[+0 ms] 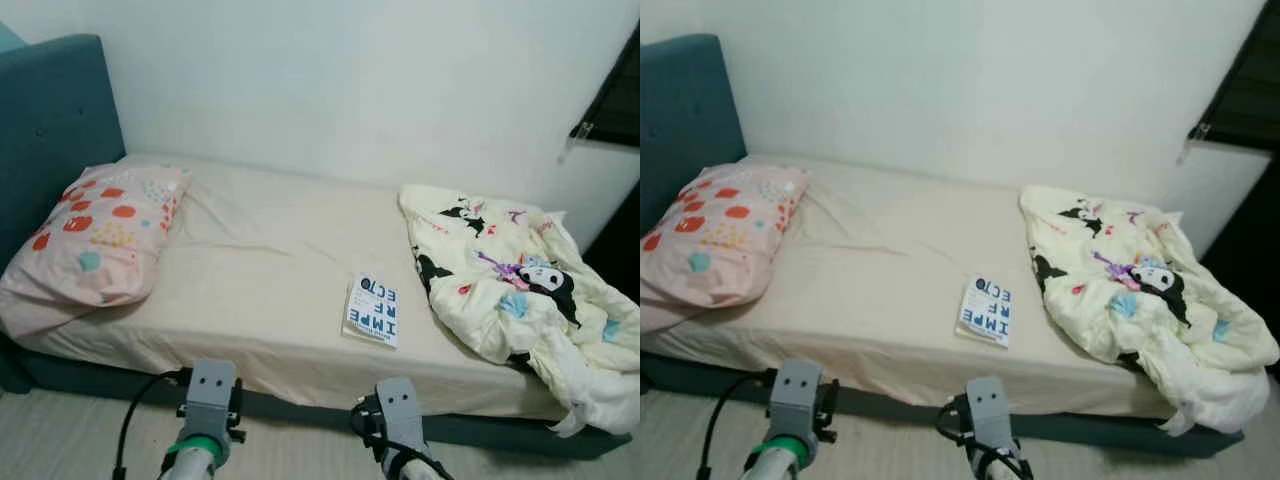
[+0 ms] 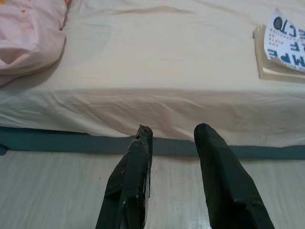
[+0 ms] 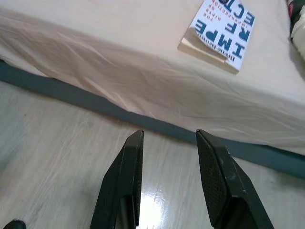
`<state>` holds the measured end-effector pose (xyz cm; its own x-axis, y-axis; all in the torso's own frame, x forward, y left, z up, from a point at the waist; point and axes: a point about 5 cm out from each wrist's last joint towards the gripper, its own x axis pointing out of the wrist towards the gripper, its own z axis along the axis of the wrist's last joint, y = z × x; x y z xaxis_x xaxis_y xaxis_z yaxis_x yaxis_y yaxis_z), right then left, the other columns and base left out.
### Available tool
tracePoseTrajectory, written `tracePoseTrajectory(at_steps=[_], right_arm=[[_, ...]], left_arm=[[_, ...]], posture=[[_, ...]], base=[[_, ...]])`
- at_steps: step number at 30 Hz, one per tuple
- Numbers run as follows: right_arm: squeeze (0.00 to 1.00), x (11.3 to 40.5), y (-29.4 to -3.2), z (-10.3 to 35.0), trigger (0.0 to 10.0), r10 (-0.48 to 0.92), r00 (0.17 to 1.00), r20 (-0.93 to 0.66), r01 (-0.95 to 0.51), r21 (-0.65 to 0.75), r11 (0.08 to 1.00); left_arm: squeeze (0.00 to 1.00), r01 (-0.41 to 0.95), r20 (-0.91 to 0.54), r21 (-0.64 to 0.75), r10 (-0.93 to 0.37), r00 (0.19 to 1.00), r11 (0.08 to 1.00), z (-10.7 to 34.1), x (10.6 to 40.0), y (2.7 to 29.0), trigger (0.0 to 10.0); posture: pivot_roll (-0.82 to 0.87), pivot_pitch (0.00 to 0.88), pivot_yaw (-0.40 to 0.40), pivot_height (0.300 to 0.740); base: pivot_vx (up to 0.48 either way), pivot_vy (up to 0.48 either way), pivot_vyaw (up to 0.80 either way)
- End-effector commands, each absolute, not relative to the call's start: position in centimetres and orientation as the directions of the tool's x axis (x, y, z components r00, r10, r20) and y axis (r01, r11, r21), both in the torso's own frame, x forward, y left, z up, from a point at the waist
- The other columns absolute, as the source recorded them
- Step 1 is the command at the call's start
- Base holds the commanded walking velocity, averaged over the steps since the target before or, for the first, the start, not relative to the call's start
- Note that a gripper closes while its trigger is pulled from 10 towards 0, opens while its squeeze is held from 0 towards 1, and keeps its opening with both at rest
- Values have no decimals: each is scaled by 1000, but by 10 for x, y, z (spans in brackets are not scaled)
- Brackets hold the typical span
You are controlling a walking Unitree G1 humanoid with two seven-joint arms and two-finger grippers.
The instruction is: Clean up the room
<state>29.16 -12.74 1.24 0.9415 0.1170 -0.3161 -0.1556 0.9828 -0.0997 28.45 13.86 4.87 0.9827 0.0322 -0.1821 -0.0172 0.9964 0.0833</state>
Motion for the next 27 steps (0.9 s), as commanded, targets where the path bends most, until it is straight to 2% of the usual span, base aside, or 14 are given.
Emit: tracePoseTrajectory(at_steps=[1, 22, 27], right_arm=[[0, 287, -134, 7, 10000, 101, 935, -340, -145, -107, 984], [0, 287, -134, 6, 10000, 100, 935, -340, -145, -109, 983], [0, 287, -134, 7, 10000, 100, 936, -338, -144, -109, 984]], left_arm=[[0, 1, -205, 69, 14, 979, 998, 44, 281, 132, 10000], [0, 0, -204, 68, 14, 979, 998, 43, 280, 133, 10000], [0, -44, -228, 6, 44, 973, 999, 42, 280, 135, 10000]], posture=[[19, 21, -40, 740], [19, 18, -40, 740], [17, 14, -38, 740]], base=[[0, -337, 0], [0, -339, 0], [0, 120, 0]])
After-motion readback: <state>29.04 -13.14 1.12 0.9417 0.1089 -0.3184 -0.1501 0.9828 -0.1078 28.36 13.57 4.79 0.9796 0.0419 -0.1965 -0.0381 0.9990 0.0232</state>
